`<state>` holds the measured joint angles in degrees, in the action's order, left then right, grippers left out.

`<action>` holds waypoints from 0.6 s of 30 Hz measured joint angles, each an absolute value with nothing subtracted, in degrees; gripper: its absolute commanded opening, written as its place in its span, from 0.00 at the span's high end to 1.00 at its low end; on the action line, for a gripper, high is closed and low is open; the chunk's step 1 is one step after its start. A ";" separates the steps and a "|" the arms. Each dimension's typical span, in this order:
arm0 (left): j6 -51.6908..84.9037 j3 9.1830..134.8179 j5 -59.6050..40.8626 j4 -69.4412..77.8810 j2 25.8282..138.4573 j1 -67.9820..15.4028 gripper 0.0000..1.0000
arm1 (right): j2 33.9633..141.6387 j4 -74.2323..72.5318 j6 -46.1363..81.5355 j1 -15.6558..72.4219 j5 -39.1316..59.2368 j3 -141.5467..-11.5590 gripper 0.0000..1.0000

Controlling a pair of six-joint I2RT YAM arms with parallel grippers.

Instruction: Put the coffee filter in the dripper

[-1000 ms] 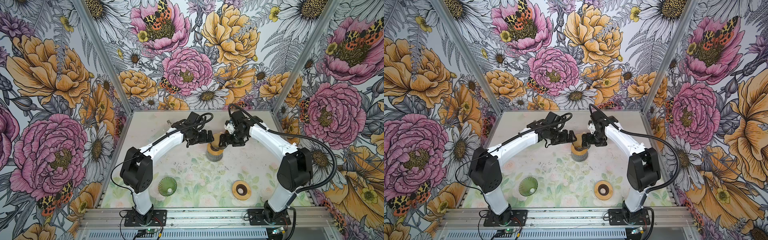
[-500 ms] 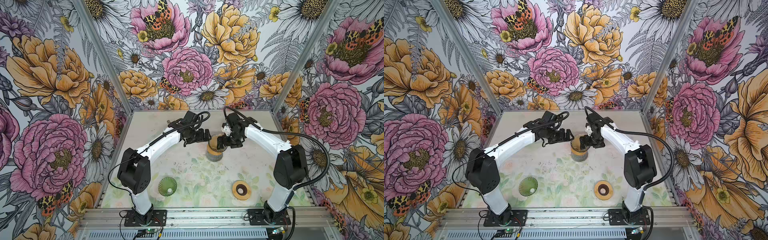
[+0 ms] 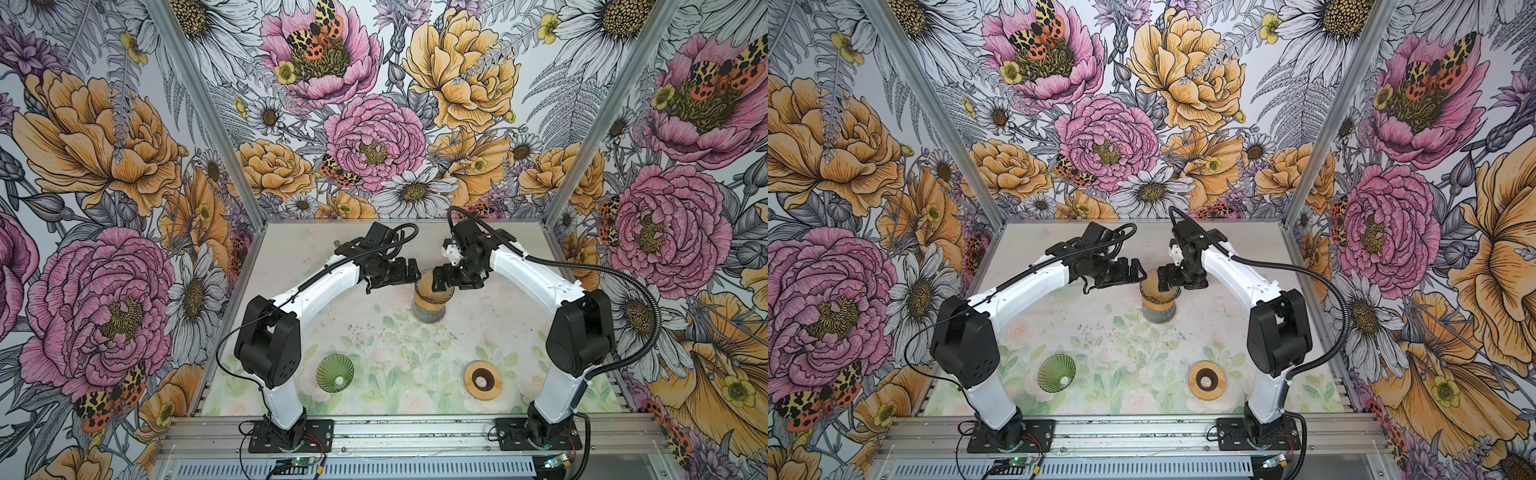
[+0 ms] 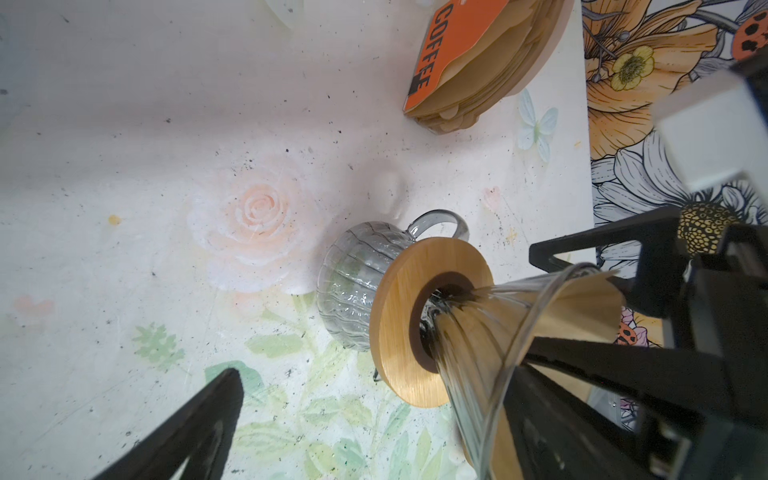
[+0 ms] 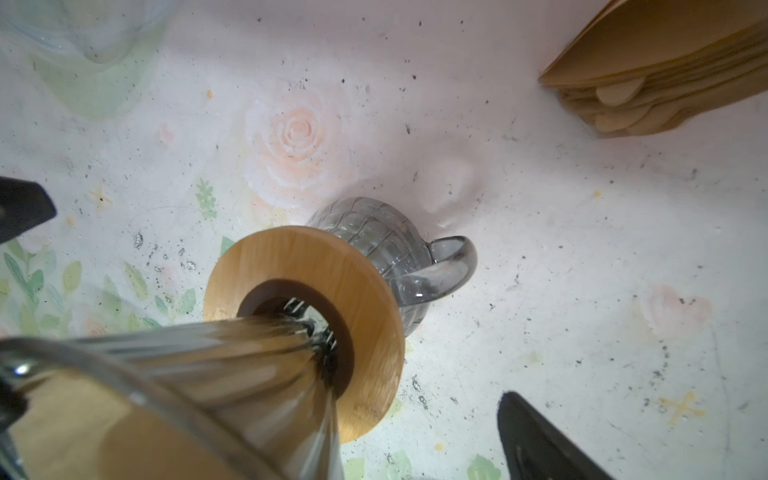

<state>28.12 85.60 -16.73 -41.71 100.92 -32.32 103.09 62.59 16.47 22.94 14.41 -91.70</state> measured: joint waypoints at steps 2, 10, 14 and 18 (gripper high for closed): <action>28.10 85.65 -17.30 -41.74 100.92 -32.34 0.01 | 102.39 62.74 16.45 22.57 14.85 -91.92 0.07; 26.20 86.48 -19.97 -41.69 100.49 -32.38 0.01 | 100.55 63.59 16.45 20.99 15.05 -91.98 0.07; 25.19 86.67 -20.80 -41.71 100.64 -32.51 0.01 | 100.51 63.61 16.45 20.25 15.05 -92.01 0.07; 25.06 88.20 -20.93 -41.67 102.26 -32.84 0.01 | 100.51 63.92 16.43 20.03 15.05 -92.55 0.07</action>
<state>25.06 88.20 -20.93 -41.67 102.26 -32.84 100.51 63.92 16.43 20.03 15.05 -92.55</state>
